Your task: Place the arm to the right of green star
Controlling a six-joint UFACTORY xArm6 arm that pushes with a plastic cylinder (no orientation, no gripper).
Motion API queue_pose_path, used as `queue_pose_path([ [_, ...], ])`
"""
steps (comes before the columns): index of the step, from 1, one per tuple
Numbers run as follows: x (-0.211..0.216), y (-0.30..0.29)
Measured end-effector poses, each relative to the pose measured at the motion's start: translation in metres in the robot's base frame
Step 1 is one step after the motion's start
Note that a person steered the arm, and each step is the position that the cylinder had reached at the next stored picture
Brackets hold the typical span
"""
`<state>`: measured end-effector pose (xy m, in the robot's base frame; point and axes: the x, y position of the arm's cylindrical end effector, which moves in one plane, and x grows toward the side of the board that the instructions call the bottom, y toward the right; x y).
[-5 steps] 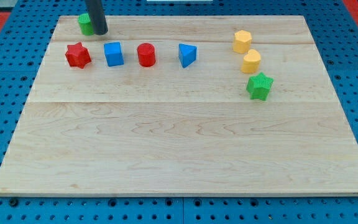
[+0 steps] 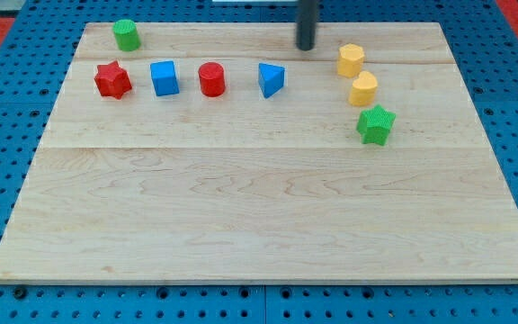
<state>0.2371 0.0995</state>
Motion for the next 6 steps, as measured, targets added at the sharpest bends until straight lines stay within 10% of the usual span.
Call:
queue_pose_path([
  [1,0.01,0.084],
  [3,0.162,0.144],
  [6,0.176,-0.003],
])
